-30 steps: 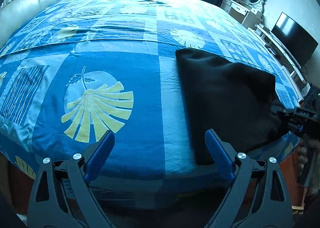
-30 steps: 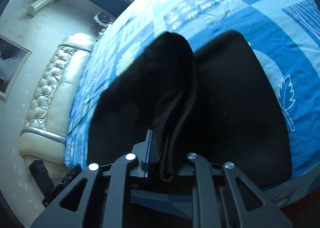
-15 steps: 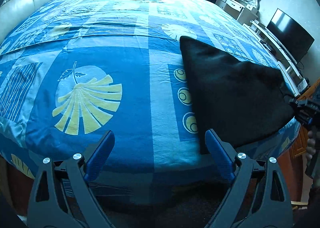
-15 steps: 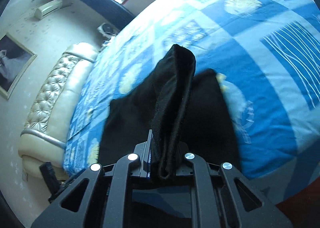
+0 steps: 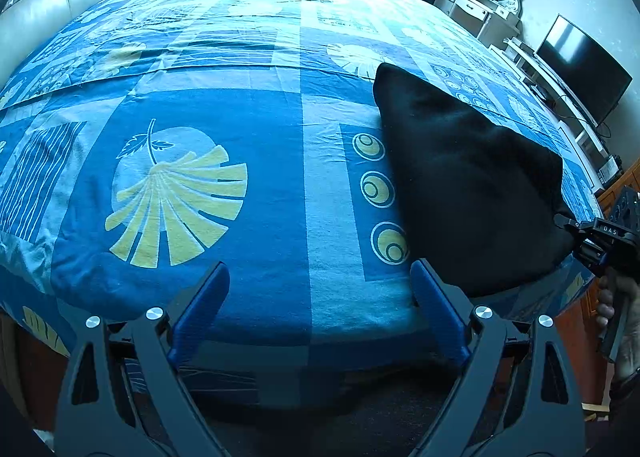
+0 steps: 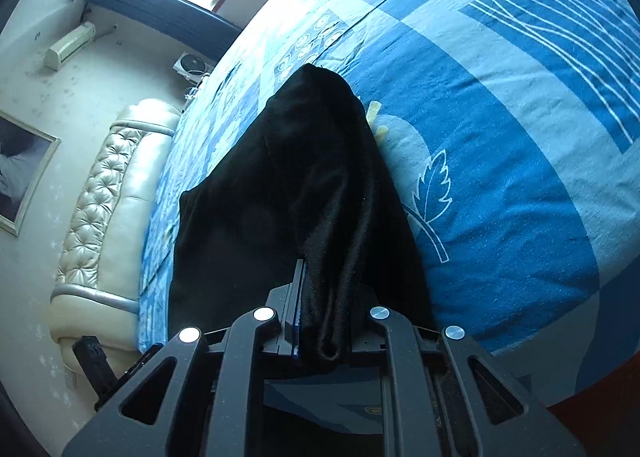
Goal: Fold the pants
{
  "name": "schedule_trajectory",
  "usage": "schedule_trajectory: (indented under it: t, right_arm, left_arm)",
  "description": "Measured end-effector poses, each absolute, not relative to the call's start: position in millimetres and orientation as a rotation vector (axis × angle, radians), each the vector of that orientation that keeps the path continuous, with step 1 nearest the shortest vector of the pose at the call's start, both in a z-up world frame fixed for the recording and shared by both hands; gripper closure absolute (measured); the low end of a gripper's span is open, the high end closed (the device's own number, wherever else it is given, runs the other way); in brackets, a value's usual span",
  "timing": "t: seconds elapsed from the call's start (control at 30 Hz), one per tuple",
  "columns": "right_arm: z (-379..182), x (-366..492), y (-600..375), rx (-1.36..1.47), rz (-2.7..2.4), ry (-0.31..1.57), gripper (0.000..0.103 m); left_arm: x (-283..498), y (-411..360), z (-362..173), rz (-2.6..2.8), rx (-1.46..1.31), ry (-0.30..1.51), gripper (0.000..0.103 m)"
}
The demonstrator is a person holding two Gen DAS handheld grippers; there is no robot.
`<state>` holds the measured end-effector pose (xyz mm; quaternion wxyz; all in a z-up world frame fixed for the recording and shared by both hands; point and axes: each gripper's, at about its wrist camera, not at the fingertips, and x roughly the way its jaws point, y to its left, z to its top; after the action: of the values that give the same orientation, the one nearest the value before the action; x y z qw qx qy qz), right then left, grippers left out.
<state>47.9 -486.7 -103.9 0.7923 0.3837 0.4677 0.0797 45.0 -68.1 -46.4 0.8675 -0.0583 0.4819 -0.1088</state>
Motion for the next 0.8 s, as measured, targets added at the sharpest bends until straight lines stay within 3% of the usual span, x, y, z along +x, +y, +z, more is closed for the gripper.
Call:
schedule_trajectory:
  t: [0.17,0.43,0.47,0.5,0.53,0.8]
  right_arm:
    - [-105.6,41.7,-493.7,0.858,0.192,0.998,0.088]
    - [-98.8,28.0,-524.8,0.953,0.183,0.973,0.072]
    - [-96.3,24.4,-530.9,0.96,0.164,0.963,0.066]
    - [-93.4,20.1,-533.0,0.953,0.128,0.96,0.048]
    - [-90.8,17.8,-536.5,0.944,0.095,0.953,0.04]
    - [-91.0,7.0,-547.0,1.018,0.147,0.926,0.029]
  left_arm:
    - [44.8,-68.0,-47.1,-0.229,-0.114,1.008,0.011]
    - [44.5,-69.5,-48.3,-0.23,-0.11,1.013,0.011]
    - [44.2,-69.5,-48.2,-0.23,-0.11,1.013,0.011]
    - [43.6,-70.2,-48.4,-0.229,-0.109,1.012,0.011]
    - [43.5,-70.5,-48.5,-0.23,-0.108,1.011,0.011]
    - [46.8,-73.1,-52.2,-0.284,-0.18,1.055,0.011]
